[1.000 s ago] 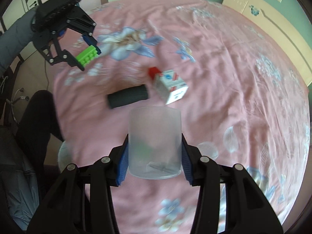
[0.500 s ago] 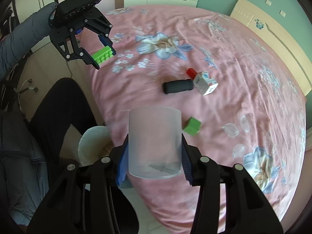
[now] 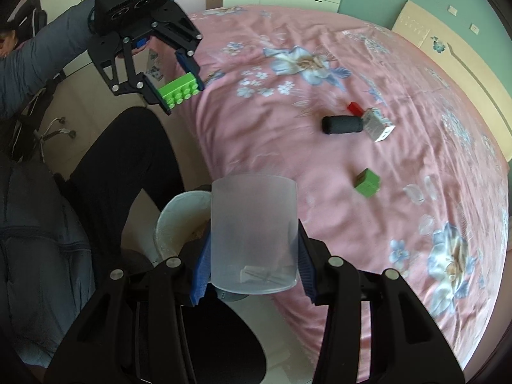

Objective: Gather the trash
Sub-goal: 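Carry the green brick and clear cup with both tools over the trash bin, then open both tools to drop the brick and cup into the bin, then move both tools back over the bed toward the black tube and green cube, then grasp the black foam tube with the left tool while the right tool grasps the green cube, then carry the black tube and green cube with both tools over the trash bin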

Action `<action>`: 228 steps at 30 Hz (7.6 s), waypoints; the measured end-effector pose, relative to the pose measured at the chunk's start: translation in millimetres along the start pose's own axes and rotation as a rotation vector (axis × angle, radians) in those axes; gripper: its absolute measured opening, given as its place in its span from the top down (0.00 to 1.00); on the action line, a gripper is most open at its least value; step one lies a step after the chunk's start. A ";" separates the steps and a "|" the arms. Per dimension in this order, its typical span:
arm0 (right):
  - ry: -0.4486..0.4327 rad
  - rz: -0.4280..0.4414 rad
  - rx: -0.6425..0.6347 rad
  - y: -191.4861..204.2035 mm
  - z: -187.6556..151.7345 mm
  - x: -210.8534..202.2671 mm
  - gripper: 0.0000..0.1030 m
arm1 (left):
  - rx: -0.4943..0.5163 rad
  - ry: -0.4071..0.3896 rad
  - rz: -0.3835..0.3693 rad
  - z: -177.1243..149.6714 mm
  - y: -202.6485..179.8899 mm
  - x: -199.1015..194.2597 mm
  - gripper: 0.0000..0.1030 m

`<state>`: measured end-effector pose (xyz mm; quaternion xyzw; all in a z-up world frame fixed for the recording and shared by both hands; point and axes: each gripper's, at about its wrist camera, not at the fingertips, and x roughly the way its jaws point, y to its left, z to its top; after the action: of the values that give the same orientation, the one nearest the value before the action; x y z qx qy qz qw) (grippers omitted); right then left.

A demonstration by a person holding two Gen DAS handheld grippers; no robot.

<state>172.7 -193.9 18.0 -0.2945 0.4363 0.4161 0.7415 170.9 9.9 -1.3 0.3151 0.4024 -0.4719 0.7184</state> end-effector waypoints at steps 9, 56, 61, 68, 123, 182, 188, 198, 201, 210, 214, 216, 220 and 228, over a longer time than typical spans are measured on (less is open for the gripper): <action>0.014 0.036 -0.032 35.8 -12.6 15.0 0.54 | 0.027 0.012 -0.044 -15.6 -35.4 11.6 0.54; 0.243 0.322 -0.018 80.0 -29.8 221.2 0.27 | -0.129 0.160 -0.238 -68.3 -64.9 195.6 0.26; 0.197 0.268 -0.005 81.6 -27.4 217.4 0.13 | -0.150 0.146 -0.236 -71.0 -60.9 191.4 0.14; 0.180 0.218 0.000 75.9 -38.6 200.8 0.13 | -0.132 0.133 -0.212 -67.4 -61.6 182.5 0.13; -0.090 -0.144 0.262 -104.8 -34.9 54.0 0.13 | -0.387 0.010 0.169 84.3 126.4 95.0 0.11; 0.024 -0.002 0.220 -175.4 27.9 152.9 0.70 | -0.295 0.070 0.051 106.7 168.8 148.3 0.51; 0.025 -0.022 0.200 -161.7 27.2 138.7 0.70 | -0.278 0.061 0.074 99.2 161.6 130.6 0.57; 0.034 -0.039 0.169 -138.6 27.4 115.8 0.70 | -0.252 0.052 0.113 88.0 145.3 102.8 0.58; 0.034 -0.046 0.156 -128.6 28.4 105.9 0.70 | -0.229 0.058 0.121 84.6 136.7 94.7 0.58; 0.048 -0.026 0.077 -83.9 33.8 84.4 0.70 | -0.138 0.024 0.125 67.9 95.5 61.1 0.58; 0.058 -0.013 0.048 -59.4 33.3 76.5 0.70 | -0.125 0.008 0.125 57.5 78.0 49.1 0.58; 0.060 -0.002 0.029 -45.3 32.2 72.0 0.70 | -0.112 0.002 0.124 50.4 66.7 44.6 0.58; 0.073 0.009 -0.005 -18.0 29.0 67.6 0.70 | -0.102 0.006 0.113 37.1 47.8 41.0 0.58; 0.104 0.038 -0.063 35.3 19.8 71.8 0.70 | -0.071 0.012 0.092 10.0 5.7 41.2 0.58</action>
<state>169.4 -135.3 -39.8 -0.3304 0.4665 0.4278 0.7001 188.5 -13.9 -32.2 0.3106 0.4080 -0.4219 0.7477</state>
